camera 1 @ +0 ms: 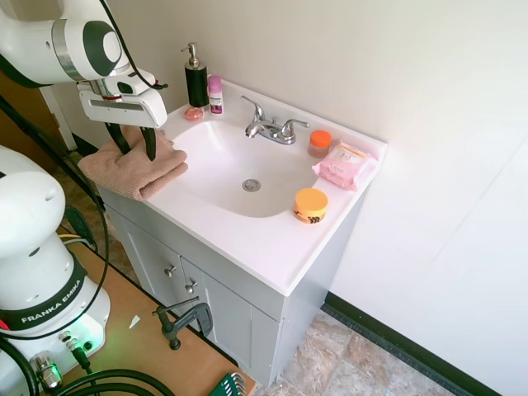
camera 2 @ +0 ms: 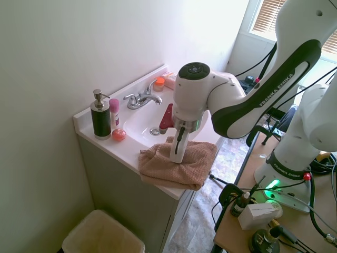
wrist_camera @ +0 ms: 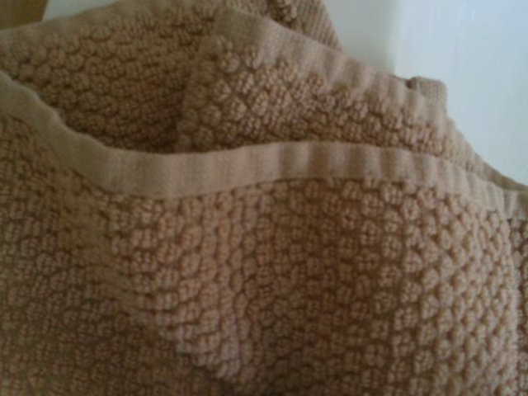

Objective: Wipe the sink

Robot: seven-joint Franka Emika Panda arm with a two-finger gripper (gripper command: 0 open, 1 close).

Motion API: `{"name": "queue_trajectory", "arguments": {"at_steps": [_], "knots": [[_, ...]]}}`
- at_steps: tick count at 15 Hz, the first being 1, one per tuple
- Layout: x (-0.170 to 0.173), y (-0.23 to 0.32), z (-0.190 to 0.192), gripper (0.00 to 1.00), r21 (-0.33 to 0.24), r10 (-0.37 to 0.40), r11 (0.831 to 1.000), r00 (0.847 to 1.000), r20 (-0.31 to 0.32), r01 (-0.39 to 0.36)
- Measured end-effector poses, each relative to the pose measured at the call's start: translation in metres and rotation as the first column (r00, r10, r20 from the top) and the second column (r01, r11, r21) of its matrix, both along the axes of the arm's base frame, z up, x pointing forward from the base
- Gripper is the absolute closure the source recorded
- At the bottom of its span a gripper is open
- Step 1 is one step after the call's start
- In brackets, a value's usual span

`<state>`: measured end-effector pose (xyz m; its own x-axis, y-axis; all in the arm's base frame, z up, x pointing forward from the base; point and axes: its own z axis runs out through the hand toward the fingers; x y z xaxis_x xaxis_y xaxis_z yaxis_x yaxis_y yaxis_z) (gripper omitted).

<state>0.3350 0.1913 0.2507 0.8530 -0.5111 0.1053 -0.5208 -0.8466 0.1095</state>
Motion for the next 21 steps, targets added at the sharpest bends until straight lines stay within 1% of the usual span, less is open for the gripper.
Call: {"name": "queue_trajectory", "arguments": {"at_steps": [10, 15, 17, 19, 21], "knots": [[0.002, -0.003, 0.0, 1.0, -0.004, -0.007, 1.0, 1.0, 0.002, 0.007], [0.01, -0.015, 0.0, 1.0, 0.005, -0.055, 0.998, 0.998, 0.012, 0.055], [0.016, -0.022, 0.0, 1.0, 0.008, -0.074, 0.997, 0.997, 0.026, 0.074], [0.027, -0.026, 0.0, 1.0, 0.012, -0.096, 0.995, 0.995, 0.034, 0.096], [0.046, -0.032, 0.0, 1.0, 0.016, -0.124, 0.992, 0.991, 0.041, 0.123]]}}
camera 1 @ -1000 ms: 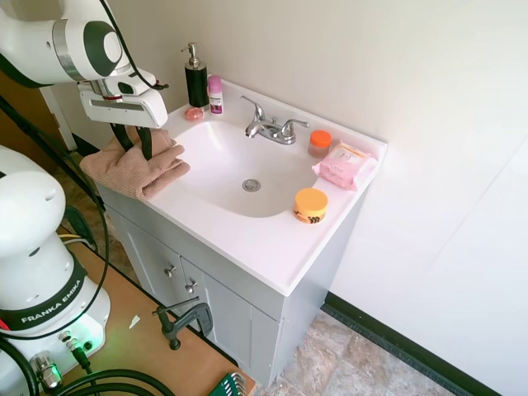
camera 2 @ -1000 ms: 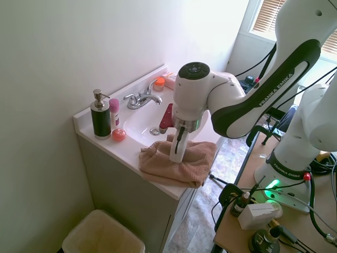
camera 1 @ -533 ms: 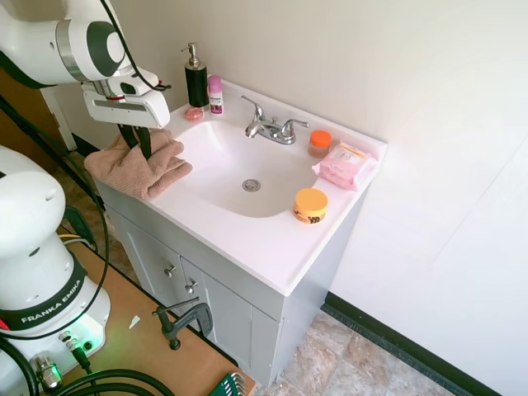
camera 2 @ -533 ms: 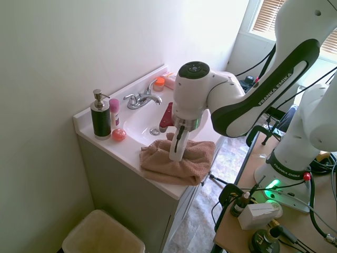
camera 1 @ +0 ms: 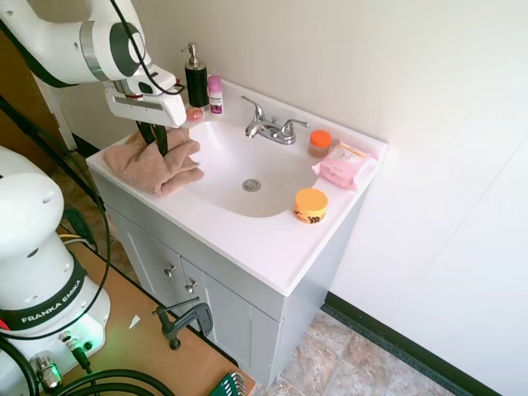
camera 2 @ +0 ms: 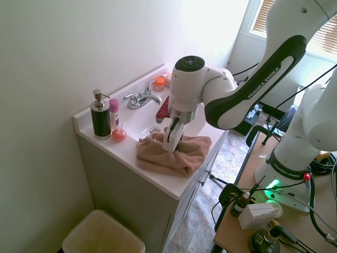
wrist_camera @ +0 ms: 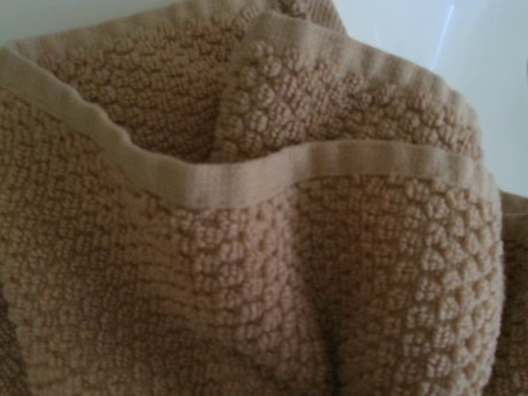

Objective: Wipe the sink

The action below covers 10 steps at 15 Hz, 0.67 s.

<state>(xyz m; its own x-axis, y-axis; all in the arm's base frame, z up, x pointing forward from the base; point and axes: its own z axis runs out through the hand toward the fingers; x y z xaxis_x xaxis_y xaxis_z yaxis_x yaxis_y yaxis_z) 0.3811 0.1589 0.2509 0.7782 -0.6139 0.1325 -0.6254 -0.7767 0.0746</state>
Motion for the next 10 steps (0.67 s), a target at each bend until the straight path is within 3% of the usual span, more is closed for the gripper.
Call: {"name": "queue_trajectory", "arguments": {"at_steps": [4, 10], "knots": [[0.031, -0.024, -0.007, 1.0, -0.001, -0.051, 0.999, 0.999, -0.004, 0.051], [0.016, -0.076, -0.033, 1.0, -0.033, -0.065, 0.997, 0.998, -0.017, 0.064]]}}
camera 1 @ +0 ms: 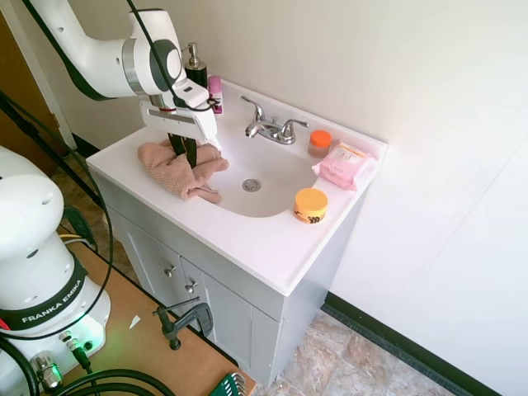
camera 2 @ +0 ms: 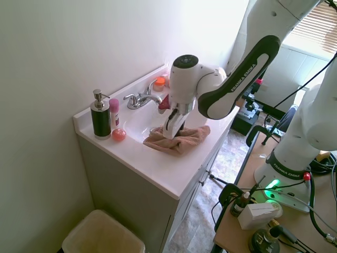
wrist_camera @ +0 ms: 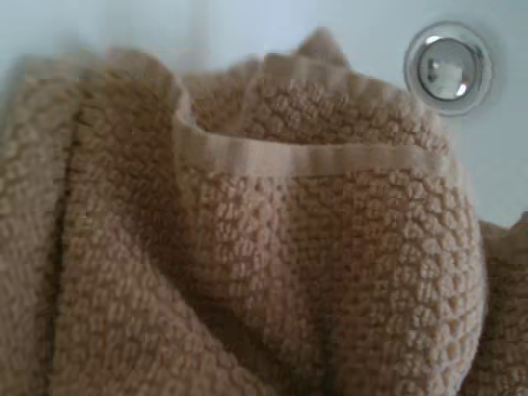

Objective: Wipe the sink

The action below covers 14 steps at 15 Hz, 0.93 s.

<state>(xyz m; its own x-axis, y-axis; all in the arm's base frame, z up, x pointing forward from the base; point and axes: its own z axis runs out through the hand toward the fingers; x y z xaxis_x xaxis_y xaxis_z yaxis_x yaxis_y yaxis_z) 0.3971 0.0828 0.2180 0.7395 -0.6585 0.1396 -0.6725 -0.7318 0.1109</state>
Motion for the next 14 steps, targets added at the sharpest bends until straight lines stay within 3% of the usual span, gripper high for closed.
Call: {"name": "queue_trajectory", "arguments": {"at_steps": [4, 14], "knots": [[-0.005, -0.031, -0.007, 1.0, -0.021, 0.007, 1.0, 1.0, 0.015, -0.007], [0.003, -0.079, -0.022, 1.0, -0.118, 0.052, 0.992, 0.988, 0.148, -0.035]]}}
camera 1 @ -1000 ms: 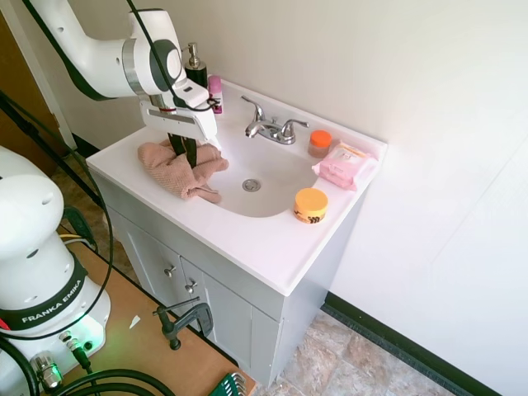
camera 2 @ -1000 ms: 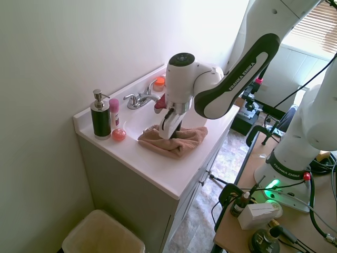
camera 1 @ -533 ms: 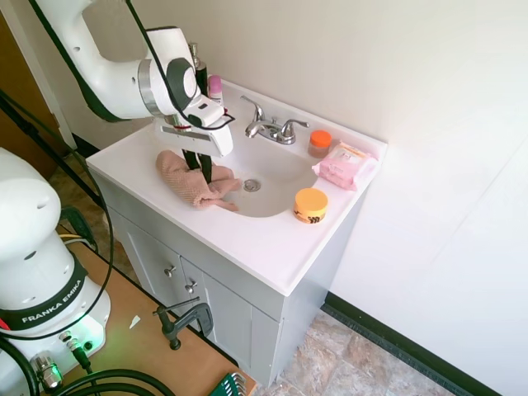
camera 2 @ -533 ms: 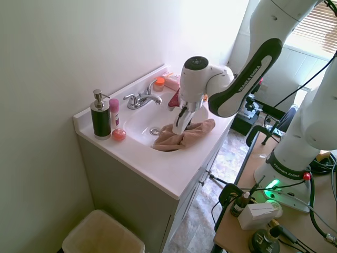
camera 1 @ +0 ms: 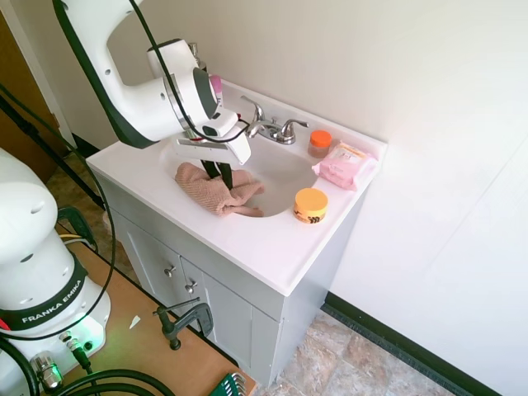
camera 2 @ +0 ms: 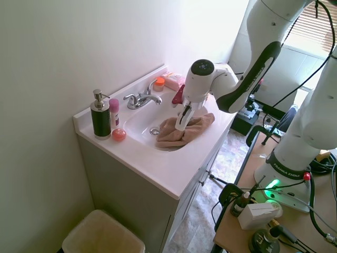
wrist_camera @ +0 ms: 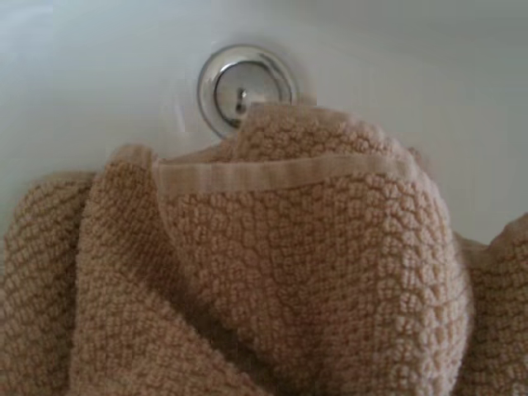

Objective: Wipe the sink

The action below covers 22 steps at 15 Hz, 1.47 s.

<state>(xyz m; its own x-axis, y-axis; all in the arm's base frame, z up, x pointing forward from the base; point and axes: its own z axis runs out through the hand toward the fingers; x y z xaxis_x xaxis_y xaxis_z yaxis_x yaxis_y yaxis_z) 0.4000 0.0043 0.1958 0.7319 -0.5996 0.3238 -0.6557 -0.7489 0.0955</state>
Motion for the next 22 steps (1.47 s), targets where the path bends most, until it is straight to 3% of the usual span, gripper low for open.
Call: {"name": "queue_trajectory", "arguments": {"at_steps": [6, 13, 22], "knots": [[0.018, -0.015, -0.012, 1.0, -0.062, 0.044, 0.997, 0.997, 0.066, -0.04], [0.038, -0.026, -0.032, 1.0, -0.131, 0.116, 0.987, 0.981, 0.157, -0.096], [0.032, 0.029, -0.041, 1.0, -0.043, 0.133, 0.991, 0.966, 0.224, -0.127]]}}
